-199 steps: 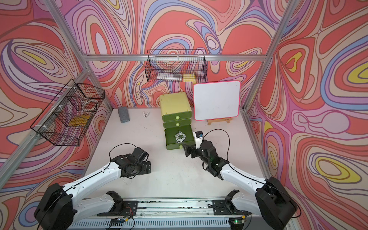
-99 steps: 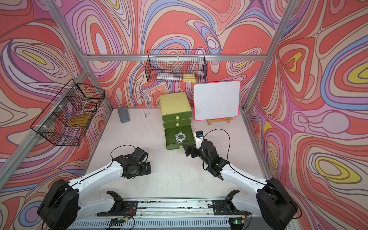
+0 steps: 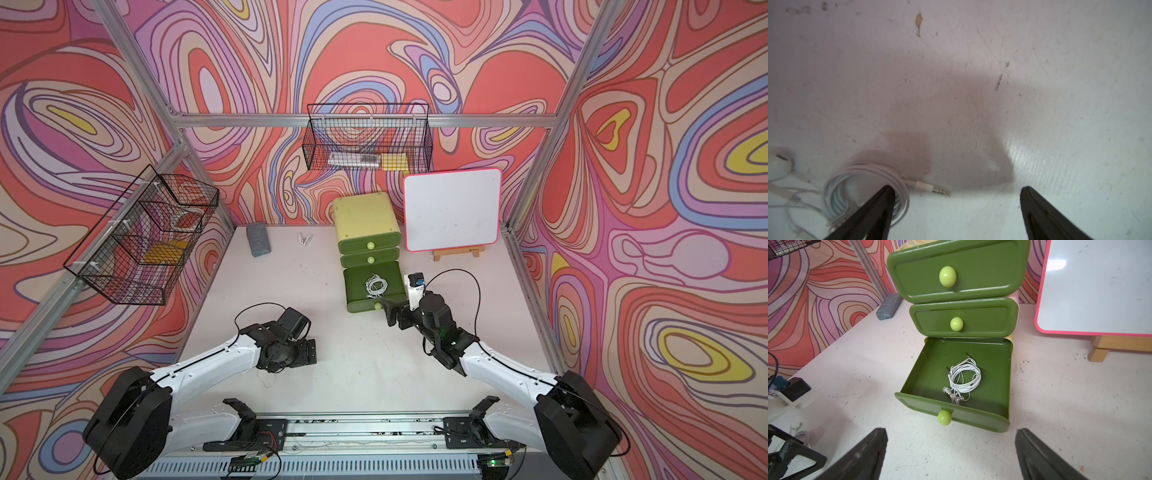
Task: Place the wired earphones into the drawer by color
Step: Pick up the wired earphones from the center of the board.
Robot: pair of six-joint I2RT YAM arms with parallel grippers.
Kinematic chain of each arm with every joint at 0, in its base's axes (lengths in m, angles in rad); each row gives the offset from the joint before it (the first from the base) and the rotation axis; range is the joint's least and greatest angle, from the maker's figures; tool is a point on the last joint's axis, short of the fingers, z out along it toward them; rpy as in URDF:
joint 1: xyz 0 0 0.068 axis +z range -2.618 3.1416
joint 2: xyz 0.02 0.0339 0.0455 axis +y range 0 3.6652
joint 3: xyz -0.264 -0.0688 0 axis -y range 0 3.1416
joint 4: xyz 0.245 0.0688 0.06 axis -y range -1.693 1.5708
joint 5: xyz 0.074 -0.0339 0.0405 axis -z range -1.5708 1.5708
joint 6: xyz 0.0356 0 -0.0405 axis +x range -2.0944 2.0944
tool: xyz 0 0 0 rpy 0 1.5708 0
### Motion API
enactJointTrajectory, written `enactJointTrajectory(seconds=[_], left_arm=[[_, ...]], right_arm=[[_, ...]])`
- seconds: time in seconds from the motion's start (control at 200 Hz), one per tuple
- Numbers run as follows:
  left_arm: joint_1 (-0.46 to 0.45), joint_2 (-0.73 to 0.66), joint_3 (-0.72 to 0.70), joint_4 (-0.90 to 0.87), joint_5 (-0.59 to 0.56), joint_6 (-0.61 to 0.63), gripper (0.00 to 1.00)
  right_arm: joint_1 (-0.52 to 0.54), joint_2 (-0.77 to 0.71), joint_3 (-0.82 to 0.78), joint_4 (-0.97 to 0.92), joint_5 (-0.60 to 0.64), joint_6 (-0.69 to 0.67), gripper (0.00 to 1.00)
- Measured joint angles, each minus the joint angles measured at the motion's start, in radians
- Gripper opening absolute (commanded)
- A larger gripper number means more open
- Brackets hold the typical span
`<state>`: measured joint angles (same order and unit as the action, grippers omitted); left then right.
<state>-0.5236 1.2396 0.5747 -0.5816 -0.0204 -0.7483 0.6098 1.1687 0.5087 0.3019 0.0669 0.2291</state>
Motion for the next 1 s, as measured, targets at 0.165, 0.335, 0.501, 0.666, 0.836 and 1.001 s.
enactJointTrajectory(seconds=[0.165, 0.335, 0.501, 0.666, 0.836, 1.001], left_arm=[[0.001, 0.002, 0.003, 0.0, 0.025, 0.011, 0.82], [0.001, 0.029, 0.026, -0.001, 0.062, 0.02, 0.76], [0.001, 0.042, 0.035, -0.001, 0.093, 0.026, 0.67], [-0.01, 0.063, 0.05, -0.002, 0.107, 0.027, 0.62], [-0.05, 0.097, 0.079, -0.019, 0.098, 0.027, 0.6], [-0.074, 0.101, 0.107, -0.069, 0.058, 0.029, 0.59]], right_arm=[[0.0, 0.0, -0.002, 0.0, 0.0, 0.0, 0.98], [0.0, 0.0, -0.004, 0.0, 0.0, 0.0, 0.98], [0.0, 0.0, -0.004, 0.0, 0.0, 0.0, 0.98], [0.0, 0.0, -0.004, 0.0, 0.001, 0.0, 0.98], [0.0, 0.0, -0.004, 0.0, 0.001, -0.002, 0.98], [0.0, 0.0, -0.004, 0.0, 0.004, -0.003, 0.98]])
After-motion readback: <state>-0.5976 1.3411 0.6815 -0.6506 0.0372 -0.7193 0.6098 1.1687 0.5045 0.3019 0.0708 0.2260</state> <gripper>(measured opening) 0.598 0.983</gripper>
